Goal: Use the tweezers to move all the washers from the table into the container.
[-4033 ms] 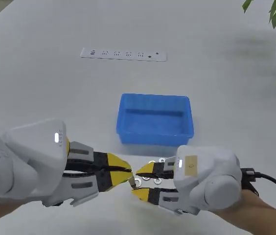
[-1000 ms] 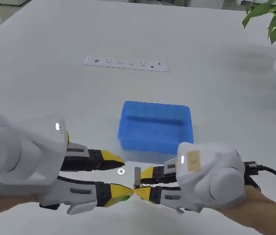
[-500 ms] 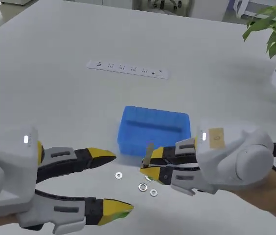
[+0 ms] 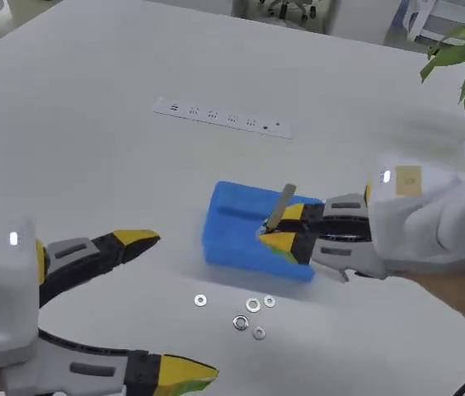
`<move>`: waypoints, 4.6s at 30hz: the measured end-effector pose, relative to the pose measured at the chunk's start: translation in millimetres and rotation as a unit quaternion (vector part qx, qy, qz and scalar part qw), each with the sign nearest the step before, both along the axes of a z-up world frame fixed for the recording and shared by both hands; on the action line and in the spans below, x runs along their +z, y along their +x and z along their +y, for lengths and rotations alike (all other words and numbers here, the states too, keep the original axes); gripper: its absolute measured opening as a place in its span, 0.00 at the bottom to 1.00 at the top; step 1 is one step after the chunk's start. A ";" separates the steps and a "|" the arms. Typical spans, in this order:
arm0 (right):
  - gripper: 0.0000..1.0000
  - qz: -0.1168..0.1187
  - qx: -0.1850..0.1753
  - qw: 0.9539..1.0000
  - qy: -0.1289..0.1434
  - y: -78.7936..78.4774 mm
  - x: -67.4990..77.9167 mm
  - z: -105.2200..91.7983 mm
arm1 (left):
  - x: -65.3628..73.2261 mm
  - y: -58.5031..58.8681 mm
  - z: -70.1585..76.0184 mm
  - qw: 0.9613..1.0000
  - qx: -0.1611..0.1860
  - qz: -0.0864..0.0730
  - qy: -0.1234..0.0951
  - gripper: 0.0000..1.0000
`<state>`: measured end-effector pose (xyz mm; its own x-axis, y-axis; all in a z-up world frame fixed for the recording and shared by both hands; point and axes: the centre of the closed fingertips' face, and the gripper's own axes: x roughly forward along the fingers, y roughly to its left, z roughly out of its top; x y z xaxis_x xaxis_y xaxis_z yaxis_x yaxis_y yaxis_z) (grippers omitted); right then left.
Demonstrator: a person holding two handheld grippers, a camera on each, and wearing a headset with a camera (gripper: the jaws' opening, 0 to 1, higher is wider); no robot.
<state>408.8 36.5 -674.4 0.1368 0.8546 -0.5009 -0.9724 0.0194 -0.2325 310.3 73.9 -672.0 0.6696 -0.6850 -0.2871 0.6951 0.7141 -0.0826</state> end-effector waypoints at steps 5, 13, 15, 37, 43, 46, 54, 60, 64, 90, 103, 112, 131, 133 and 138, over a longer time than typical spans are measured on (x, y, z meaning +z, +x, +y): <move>0.09 0.008 -0.024 1.000 0.011 30.9 -1.5 6.0 | 3.3 5.3 11.8 1.000 0.018 -0.007 -0.004 1.00; 0.09 0.030 -0.030 0.999 -0.012 51.7 -38.7 13.8 | -3.9 12.1 22.1 0.999 0.032 0.000 0.001 1.00; 0.09 0.036 -0.027 0.999 -0.024 53.3 -52.1 13.7 | -5.0 13.2 25.0 0.999 0.037 0.003 0.000 1.00; 0.10 0.075 -0.034 0.996 -0.029 59.3 -93.0 17.1 | -17.9 14.1 40.1 0.998 0.061 0.033 0.012 0.99; 0.10 0.076 -0.029 0.996 -0.037 57.1 -97.0 17.0 | -18.7 11.8 39.6 0.997 0.063 0.036 0.011 0.99; 0.10 0.075 -0.027 0.996 -0.041 56.2 -99.2 17.0 | -19.2 10.3 40.0 0.997 0.064 0.037 0.011 0.99; 0.10 0.082 -0.030 0.995 -0.042 56.3 -100.8 16.4 | -19.4 8.5 41.4 0.997 0.066 0.038 0.011 0.99; 0.10 0.080 -0.030 0.995 -0.045 57.9 -100.8 15.7 | -17.5 10.8 40.7 0.997 0.064 0.035 0.010 0.99; 0.11 0.086 -0.036 0.995 -0.038 59.5 -98.1 15.8 | -16.9 11.7 39.6 0.997 0.063 0.034 0.011 0.99; 0.08 0.047 -0.033 0.998 -0.019 59.9 -63.6 13.9 | -7.3 43.8 21.5 0.999 0.034 0.004 0.031 0.95; 0.08 0.043 -0.029 0.998 -0.026 55.1 -63.1 4.4 | 10.4 111.4 -23.5 0.998 -0.054 -0.031 0.025 0.73; 0.08 0.045 -0.018 0.998 -0.031 53.2 -66.2 4.1 | 0.3 143.6 -54.7 0.991 -0.127 -0.031 0.043 0.46; 0.08 0.053 0.008 0.998 -0.042 45.7 -77.4 13.4 | 2.6 142.0 -49.5 0.982 -0.179 -0.027 0.049 0.14; 0.08 0.053 0.007 0.998 -0.042 45.9 -77.2 13.6 | 2.6 140.0 -50.5 0.982 -0.183 -0.027 0.048 0.09; 0.08 0.054 0.011 0.997 -0.045 44.0 -78.6 13.4 | 1.2 136.7 -49.9 0.978 -0.191 -0.040 0.070 0.07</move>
